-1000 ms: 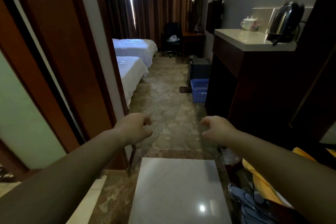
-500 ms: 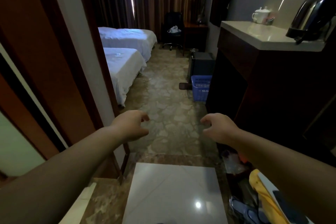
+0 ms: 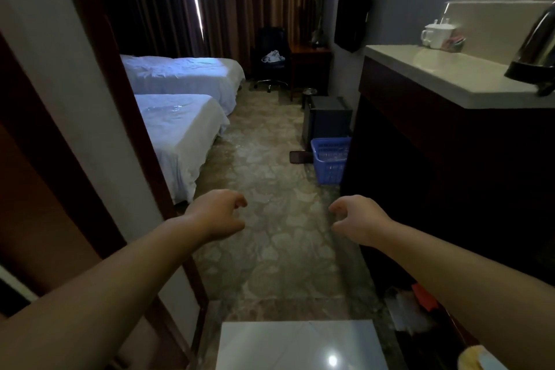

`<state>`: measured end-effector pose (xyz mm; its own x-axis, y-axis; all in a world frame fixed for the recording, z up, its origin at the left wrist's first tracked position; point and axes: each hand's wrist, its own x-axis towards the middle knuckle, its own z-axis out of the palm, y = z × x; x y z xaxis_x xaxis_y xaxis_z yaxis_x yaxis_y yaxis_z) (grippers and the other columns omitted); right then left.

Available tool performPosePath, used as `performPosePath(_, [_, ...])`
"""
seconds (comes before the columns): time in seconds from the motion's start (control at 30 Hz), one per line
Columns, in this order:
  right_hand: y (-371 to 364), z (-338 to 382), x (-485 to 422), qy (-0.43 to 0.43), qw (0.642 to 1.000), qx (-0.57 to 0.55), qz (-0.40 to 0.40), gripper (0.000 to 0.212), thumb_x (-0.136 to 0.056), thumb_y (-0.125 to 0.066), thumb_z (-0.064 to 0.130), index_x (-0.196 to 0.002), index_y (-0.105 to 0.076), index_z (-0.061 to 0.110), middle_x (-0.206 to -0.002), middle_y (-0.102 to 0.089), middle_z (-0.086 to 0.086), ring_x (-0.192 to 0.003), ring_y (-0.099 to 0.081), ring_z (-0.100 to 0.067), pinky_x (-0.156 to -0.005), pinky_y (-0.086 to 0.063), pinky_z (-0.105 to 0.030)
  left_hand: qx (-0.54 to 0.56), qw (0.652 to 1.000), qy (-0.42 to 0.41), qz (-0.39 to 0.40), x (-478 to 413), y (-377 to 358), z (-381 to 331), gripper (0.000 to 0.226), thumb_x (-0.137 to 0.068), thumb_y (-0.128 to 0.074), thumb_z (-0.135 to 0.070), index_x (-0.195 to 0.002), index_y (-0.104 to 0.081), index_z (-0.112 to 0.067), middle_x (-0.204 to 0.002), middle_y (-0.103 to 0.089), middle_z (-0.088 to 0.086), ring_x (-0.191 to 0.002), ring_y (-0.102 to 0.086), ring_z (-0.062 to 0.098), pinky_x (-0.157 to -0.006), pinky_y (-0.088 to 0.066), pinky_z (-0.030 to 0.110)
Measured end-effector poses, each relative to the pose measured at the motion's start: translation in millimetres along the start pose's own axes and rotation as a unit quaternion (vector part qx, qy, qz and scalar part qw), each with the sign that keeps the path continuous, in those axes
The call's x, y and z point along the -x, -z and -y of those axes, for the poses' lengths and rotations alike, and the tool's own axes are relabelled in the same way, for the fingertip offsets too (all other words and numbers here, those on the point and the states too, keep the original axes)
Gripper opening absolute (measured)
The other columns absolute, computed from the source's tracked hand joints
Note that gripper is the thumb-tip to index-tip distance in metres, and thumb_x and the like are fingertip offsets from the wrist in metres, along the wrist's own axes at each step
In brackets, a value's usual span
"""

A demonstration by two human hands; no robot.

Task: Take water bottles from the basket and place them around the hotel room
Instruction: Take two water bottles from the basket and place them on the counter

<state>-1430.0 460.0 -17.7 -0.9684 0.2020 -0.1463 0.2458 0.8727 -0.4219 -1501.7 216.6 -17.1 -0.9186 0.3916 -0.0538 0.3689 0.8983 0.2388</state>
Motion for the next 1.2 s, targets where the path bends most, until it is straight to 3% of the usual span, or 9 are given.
performPosePath(0.17, [-7,9,-54,0.002,1.000,-0.007,-0.017,0.050,-0.078,-0.069,0.016,-0.126,-0.057,0.016,-0.127,-0.060,-0.004,-0.115,-0.056,-0.018,-0.097,-0.047,-0.031,0.014,1.000,0.005,-0.009,-44,3,24,0.077,-0.081,-0.065,-0.028,-0.146,-0.025,-0.023,-0.147,-0.041,0.001,-0.132,-0.043,0.018,-0.105,-0.042,0.035])
performPosePath(0.37, [-15,1,-116,-0.014,0.998,-0.025,-0.063,0.052,-0.076,-0.071,0.017,-0.126,-0.057,0.020,-0.124,-0.061,-0.001,-0.110,-0.058,-0.017,-0.090,-0.049,-0.029,0.018,1.000,0.004,-0.004,-93,-5,31,0.061,-0.080,-0.065,-0.029,-0.137,-0.042,-0.027,-0.141,-0.048,-0.004,-0.126,-0.048,0.014,-0.099,-0.044,0.032])
performPosePath(0.53, [-19,-6,-182,-0.016,0.997,-0.033,-0.073,0.055,-0.072,-0.075,0.020,-0.125,-0.057,0.024,-0.121,-0.062,0.002,-0.104,-0.060,-0.015,-0.073,-0.045,-0.022,0.010,1.000,0.009,0.006,-144,-7,36,0.052,-0.081,-0.062,-0.026,-0.131,-0.049,-0.028,-0.136,-0.052,-0.004,-0.124,-0.049,0.013,-0.098,-0.044,0.029])
performPosePath(0.8, [7,-21,-314,0.018,0.999,-0.001,-0.051,0.054,-0.068,-0.076,0.017,-0.120,-0.061,0.023,-0.119,-0.063,0.002,-0.106,-0.060,-0.014,-0.081,-0.048,-0.024,-0.014,0.999,0.035,-0.003,-256,6,35,0.048,-0.081,-0.058,-0.016,-0.127,-0.054,-0.028,-0.135,-0.053,-0.004,-0.124,-0.050,0.014,-0.101,-0.043,0.029])
performPosePath(0.97, [40,-37,-387,0.039,0.997,0.022,-0.069,0.035,-0.075,-0.057,-0.002,-0.092,-0.060,0.028,-0.108,-0.061,0.001,-0.095,-0.057,-0.016,-0.071,-0.046,-0.024,0.009,0.999,0.041,-0.012,-327,14,30,0.049,-0.082,-0.056,-0.008,-0.127,-0.055,-0.028,-0.133,-0.055,-0.002,-0.122,-0.051,0.016,-0.102,-0.045,0.032])
performPosePath(1.1, [47,-51,-429,0.027,0.997,0.023,-0.066,0.035,-0.078,-0.056,-0.002,-0.101,-0.061,0.023,-0.109,-0.060,0.001,-0.098,-0.058,-0.016,-0.070,-0.044,-0.022,0.012,0.999,0.046,-0.021,-367,11,30,0.052,-0.080,-0.054,-0.004,-0.126,-0.055,-0.029,-0.135,-0.053,-0.002,-0.124,-0.050,0.016,-0.101,-0.045,0.031])
performPosePath(1.2, [43,-57,-458,0.013,0.998,0.017,-0.057,0.033,-0.077,-0.058,-0.001,-0.096,-0.059,0.026,-0.104,-0.061,0.002,-0.092,-0.058,-0.014,-0.073,-0.050,-0.024,0.010,0.999,0.045,-0.024,-395,8,37,0.054,-0.079,-0.056,-0.004,-0.127,-0.054,-0.031,-0.137,-0.050,-0.004,-0.126,-0.047,0.015,-0.102,-0.043,0.029])
